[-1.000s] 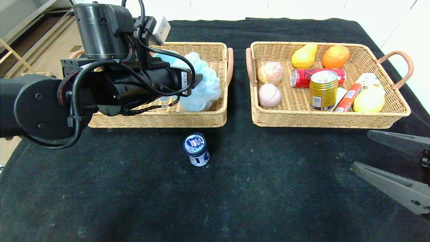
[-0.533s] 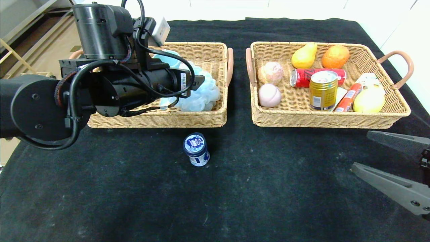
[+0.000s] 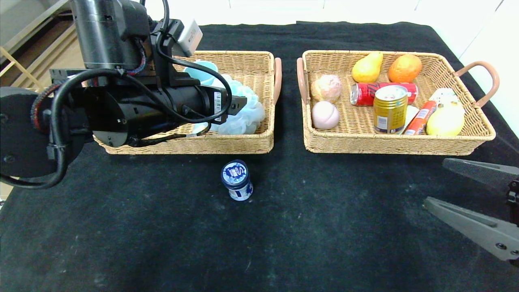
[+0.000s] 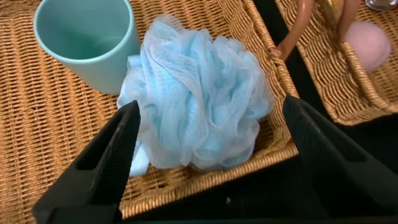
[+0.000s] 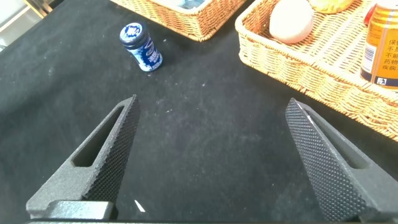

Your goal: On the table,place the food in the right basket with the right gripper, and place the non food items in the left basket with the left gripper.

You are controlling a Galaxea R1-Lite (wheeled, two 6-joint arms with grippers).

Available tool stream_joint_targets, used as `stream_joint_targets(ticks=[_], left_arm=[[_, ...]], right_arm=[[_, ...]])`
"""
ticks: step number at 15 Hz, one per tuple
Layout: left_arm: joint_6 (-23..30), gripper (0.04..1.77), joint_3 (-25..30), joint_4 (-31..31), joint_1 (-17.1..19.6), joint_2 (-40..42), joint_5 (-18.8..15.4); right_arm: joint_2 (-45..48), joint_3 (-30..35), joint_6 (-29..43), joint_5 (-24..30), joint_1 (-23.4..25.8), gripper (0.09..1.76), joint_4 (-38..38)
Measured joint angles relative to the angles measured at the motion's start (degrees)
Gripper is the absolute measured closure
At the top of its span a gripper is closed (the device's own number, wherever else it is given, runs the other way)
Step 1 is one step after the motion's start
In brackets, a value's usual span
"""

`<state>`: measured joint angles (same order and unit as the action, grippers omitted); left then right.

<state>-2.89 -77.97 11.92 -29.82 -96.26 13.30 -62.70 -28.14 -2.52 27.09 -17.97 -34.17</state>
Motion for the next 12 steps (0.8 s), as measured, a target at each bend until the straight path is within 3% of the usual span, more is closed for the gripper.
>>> stream_joint_targets(ticks=[7,12], left_arm=[[1.4,0.12,-0.26,-12.86,-5.6,3.16,6.22],[7.62,0.11,-0.98,-20.43,-8.11,2.4,7.42]], right_arm=[[0.0,0.27,-0.09,-0.02,-0.11,0.14,-0.04],[0.0,0.33,-0.17,0.0,-0.2,0.14,-0.09]])
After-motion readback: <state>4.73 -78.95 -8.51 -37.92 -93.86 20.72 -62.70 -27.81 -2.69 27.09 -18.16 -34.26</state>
